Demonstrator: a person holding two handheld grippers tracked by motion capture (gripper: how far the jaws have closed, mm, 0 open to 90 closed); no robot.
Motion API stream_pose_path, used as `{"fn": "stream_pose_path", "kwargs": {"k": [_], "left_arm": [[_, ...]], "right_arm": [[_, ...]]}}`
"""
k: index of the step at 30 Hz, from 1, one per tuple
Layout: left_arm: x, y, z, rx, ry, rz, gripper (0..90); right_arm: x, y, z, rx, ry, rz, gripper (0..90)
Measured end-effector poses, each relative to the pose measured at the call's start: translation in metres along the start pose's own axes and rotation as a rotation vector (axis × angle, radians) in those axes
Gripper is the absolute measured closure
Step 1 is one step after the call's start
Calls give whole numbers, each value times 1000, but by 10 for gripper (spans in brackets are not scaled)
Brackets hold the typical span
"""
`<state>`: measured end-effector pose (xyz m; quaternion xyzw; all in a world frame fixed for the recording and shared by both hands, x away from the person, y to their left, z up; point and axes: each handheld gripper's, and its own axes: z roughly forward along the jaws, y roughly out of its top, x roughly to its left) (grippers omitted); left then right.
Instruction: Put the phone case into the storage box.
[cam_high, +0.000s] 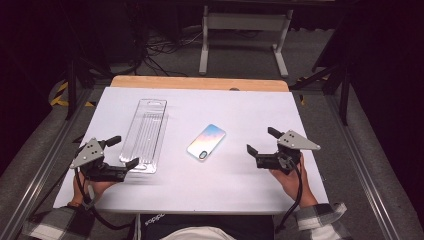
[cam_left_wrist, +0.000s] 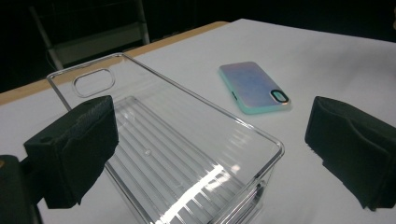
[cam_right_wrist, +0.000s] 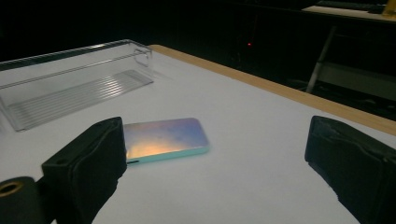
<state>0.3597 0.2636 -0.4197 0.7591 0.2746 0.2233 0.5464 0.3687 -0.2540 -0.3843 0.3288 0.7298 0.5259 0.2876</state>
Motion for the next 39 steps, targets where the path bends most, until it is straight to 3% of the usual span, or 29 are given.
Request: {"fn": "stream_pose_path", "kwargs": {"k": [1, 4, 5, 7, 8, 9, 10, 11, 15, 16, 17, 20, 22, 24, 29, 39], "left_arm": [[0, 0, 0, 2, 1, -1, 28], [-1, -2, -1, 6, -3, -2, 28], [-1, -3, -1, 11, -3, 1, 28], [-2, -4, -1, 7, -4, 3, 28], [-1, -5, -3, 14, -1, 10, 30], [-1, -5, -3, 14, -1, 10, 30], [-1, -6, -3, 7, 1, 4, 30], [-1, -6, -3, 7, 0, 0, 32], [-2, -6, -4, 21, 2, 11, 35], [-3, -7, -3, 19, 6, 13, 35], [-3, -7, -3, 20, 2, 10, 37], [-4, -8, -3, 25, 0, 13, 37], [-4, -8, -3, 32, -2, 15, 39], [-5, -9, -3, 34, -4, 16, 39], [-6, -10, -3, 33, -5, 24, 40], [-7, -10, -8, 28, 7, 38, 40]], "right_arm": [[5, 0, 1, -5, 38, -11, 57], [14, 1, 3, 12, 54, -67, 57], [15, 0, 4, 10, 83, -79, 63], [16, 0, 5, 7, 97, -87, 101], [19, 2, 10, 14, 82, -110, 262], [19, 2, 10, 14, 82, -110, 262], [17, 4, 16, 3, 102, -89, 330], [16, 5, 19, 6, 93, -88, 405], [10, 9, 40, 54, 96, -83, 633], [10, 9, 40, 54, 96, -83, 633], [4, 10, 54, 85, 103, -67, 779], [-1, 12, 72, 116, 97, -56, 898], [-3, 14, 78, 114, 111, -39, 900], [-7, 21, 98, 131, 121, -4, 900], [-1, 29, 132, 189, 135, -56, 900], [4, 25, 195, 320, 172, -74, 900]]}}
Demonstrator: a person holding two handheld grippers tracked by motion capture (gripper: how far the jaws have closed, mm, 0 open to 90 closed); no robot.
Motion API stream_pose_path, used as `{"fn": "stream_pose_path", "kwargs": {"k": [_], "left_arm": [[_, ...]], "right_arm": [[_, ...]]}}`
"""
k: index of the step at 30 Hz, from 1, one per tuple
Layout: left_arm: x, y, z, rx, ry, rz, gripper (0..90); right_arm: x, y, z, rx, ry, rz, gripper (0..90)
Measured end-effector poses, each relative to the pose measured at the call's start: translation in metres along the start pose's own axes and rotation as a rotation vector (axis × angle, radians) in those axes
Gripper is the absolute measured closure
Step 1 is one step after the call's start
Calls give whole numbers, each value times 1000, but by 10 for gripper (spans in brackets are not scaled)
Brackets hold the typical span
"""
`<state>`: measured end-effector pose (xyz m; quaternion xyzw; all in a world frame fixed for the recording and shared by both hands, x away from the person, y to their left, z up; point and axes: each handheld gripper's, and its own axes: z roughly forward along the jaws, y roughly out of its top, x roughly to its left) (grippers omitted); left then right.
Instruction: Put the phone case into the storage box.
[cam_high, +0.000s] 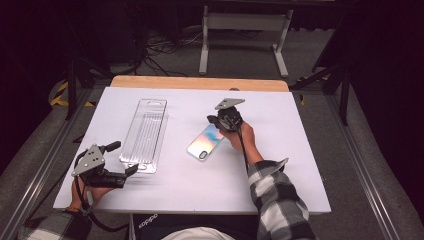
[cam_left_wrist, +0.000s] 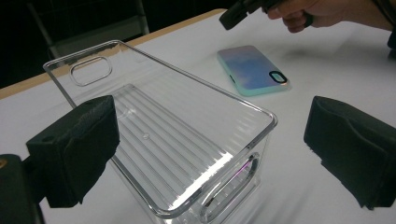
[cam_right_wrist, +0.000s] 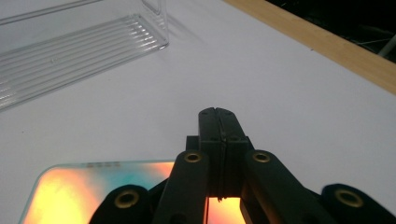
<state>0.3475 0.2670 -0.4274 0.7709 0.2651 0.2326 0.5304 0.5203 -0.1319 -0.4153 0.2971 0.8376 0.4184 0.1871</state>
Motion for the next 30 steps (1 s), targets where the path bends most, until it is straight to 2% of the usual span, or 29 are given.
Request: {"fn": "stream_pose_path", "kwargs": {"k": [4, 7, 10, 14, 18, 22, 24, 30], "left_arm": [[-1, -1, 1, -3, 0, -5, 41], [-1, -1, 1, -2, 4, 3, 42], [-2, -1, 1, 3, -1, 6, 43], [-2, -1, 2, 7, -1, 11, 51], [-3, -1, 3, 12, -4, 14, 55], [-3, -1, 5, 18, -8, 11, 55], [-3, -2, 5, 19, -8, 14, 55], [-2, -3, 4, 24, 1, 16, 55]], "right_arm": [[4, 3, 18, 46, -4, -23, 900], [3, 2, 34, 97, -32, -46, 900], [0, -3, 43, 146, -52, -45, 900], [-4, -6, 45, 155, -52, -26, 900], [-3, -7, 49, 159, -58, -34, 900], [1, -6, 55, 182, -67, -70, 900], [1, -6, 55, 181, -68, -70, 900], [-7, -9, 49, 197, -58, -26, 900]]}}
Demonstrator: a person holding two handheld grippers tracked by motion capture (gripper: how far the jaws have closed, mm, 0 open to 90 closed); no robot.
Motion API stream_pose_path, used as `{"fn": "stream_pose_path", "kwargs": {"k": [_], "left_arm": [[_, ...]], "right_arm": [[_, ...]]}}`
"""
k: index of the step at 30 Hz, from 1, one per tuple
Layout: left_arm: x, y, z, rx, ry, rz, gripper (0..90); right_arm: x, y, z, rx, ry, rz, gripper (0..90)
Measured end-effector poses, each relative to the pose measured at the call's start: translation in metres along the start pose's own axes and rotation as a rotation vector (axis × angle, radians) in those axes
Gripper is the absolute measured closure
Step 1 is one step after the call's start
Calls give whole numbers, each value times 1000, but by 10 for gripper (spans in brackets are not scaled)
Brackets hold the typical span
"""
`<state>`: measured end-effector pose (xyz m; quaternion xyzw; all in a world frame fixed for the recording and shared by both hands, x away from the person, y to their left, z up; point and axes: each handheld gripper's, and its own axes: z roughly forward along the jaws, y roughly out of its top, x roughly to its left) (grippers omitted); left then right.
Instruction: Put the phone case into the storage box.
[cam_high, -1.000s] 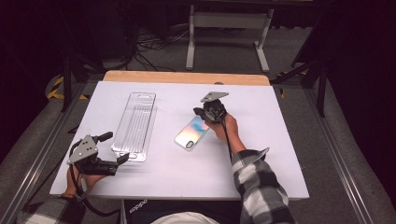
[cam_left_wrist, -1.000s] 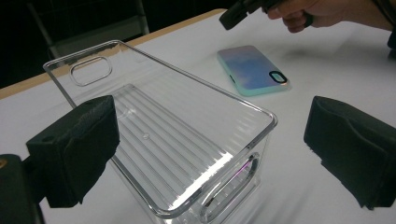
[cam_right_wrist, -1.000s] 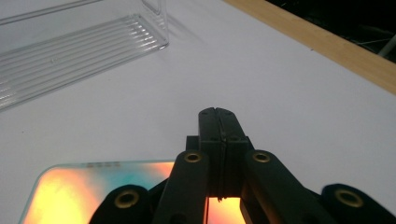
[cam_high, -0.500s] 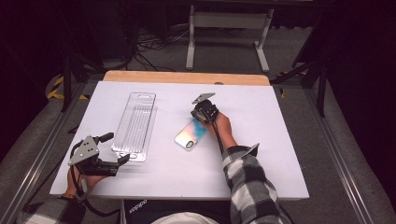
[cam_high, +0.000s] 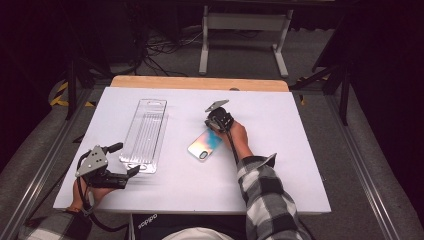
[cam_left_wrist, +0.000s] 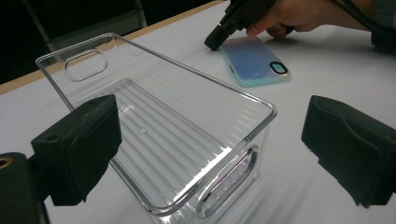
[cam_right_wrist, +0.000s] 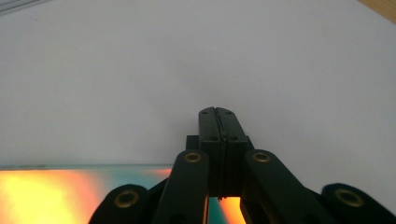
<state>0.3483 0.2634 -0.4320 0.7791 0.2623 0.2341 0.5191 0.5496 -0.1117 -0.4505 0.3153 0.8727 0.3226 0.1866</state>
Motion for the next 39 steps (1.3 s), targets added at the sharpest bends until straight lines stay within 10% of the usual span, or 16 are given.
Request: {"fn": "stream_pose_path", "kwargs": {"k": [22, 39], "left_arm": [[-1, 0, 0, 12, 0, 0, 55], [-1, 0, -1, 11, -2, 5, 55]], "right_arm": [[-9, -46, -53, 88, 37, 29, 900], [15, -82, -96, 132, 115, -9, 900]]}}
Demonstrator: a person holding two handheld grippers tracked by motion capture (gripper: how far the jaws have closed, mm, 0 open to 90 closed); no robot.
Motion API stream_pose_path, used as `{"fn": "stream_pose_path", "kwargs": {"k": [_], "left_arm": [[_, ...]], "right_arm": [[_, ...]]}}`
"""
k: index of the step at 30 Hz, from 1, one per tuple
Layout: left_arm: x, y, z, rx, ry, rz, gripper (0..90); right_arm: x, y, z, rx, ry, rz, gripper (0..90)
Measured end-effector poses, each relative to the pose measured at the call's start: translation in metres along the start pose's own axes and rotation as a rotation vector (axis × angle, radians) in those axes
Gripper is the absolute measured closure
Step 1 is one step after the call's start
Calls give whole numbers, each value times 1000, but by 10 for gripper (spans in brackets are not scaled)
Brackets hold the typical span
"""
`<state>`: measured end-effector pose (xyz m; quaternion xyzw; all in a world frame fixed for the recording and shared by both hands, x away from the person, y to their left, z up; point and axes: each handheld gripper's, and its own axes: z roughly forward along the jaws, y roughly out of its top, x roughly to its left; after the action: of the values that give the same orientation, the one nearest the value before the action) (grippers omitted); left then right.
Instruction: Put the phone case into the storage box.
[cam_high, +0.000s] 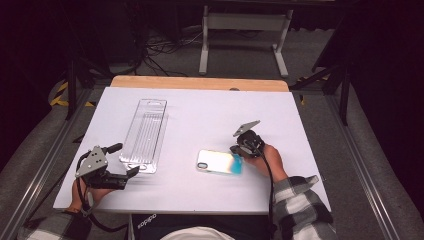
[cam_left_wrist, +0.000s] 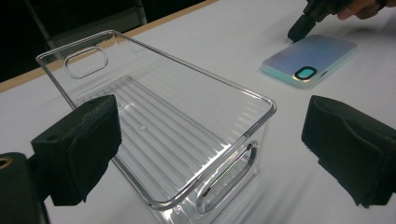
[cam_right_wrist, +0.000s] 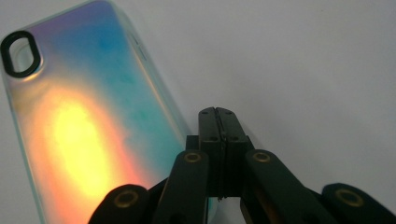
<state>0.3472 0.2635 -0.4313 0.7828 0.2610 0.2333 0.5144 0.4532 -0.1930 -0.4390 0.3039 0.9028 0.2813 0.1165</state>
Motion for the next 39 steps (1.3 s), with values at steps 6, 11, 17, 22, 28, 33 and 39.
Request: {"fn": "stream_pose_path", "kwargs": {"k": [6, 11, 17, 22, 28, 33, 39], "left_arm": [[0, 0, 0, 1, 0, 2, 55], [-1, 1, 0, -1, -2, 1, 55], [-1, 1, -1, 0, 0, 3, 55], [-1, 1, 0, 2, 2, 3, 55], [-2, 1, 0, 6, -6, 5, 60], [-2, 0, 0, 8, -7, 5, 60], [-2, 1, -1, 7, -5, 8, 60]], "right_arm": [[15, -7, -7, 22, 27, -26, 900], [25, -7, -10, 49, 52, -61, 884], [26, 0, -15, 35, 9, -44, 581], [34, 19, -19, 27, 9, -12, 259], [55, 51, -5, 68, 90, -47, 137], [72, 66, 16, 155, 97, -105, 113], [86, 75, 37, 213, 98, -151, 132]]}}
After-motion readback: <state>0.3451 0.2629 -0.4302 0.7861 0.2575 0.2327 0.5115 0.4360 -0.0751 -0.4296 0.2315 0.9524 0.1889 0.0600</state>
